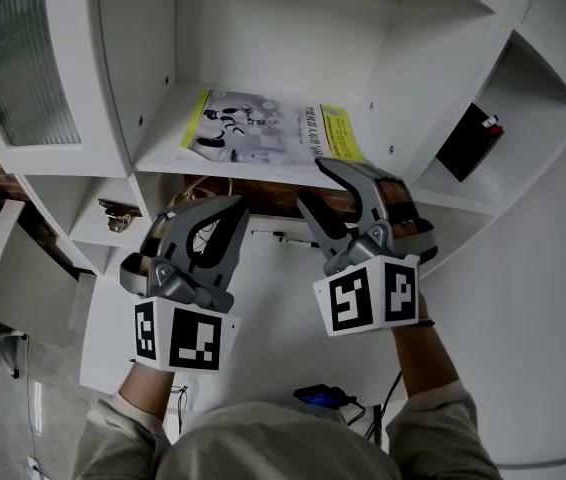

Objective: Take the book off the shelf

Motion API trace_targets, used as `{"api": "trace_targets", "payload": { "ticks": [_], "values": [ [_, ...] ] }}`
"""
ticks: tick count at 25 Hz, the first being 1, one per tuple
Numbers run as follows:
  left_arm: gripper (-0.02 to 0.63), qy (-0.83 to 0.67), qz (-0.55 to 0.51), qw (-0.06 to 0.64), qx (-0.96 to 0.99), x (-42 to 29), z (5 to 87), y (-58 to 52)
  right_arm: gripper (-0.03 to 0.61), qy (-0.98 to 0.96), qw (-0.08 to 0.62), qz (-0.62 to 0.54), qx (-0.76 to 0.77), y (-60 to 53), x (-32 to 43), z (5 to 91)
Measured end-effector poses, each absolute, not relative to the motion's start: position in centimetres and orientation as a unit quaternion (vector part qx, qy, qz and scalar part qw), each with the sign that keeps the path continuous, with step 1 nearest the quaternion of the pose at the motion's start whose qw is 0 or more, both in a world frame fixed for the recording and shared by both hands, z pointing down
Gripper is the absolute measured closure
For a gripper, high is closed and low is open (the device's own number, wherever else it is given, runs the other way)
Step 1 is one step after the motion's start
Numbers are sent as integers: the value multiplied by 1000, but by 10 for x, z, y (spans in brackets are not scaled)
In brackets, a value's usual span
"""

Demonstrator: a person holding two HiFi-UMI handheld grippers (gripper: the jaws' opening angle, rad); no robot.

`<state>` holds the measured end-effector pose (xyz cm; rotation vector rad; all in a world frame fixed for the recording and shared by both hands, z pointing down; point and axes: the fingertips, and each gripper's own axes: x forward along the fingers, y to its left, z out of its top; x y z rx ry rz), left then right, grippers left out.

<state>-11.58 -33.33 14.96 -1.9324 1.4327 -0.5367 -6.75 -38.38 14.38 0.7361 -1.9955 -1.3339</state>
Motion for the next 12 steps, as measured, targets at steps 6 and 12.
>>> {"api": "trace_targets", "payload": {
  "ticks": [6,12],
  "values": [
    [604,543,-195,320,-752,-118,154,-337,387,-738,360,-505,266,-402,-66,152],
    [604,542,-195,314,-754,-122,157,-337,404,-733,395,-492,253,-408,-65,158]
  ]
}}
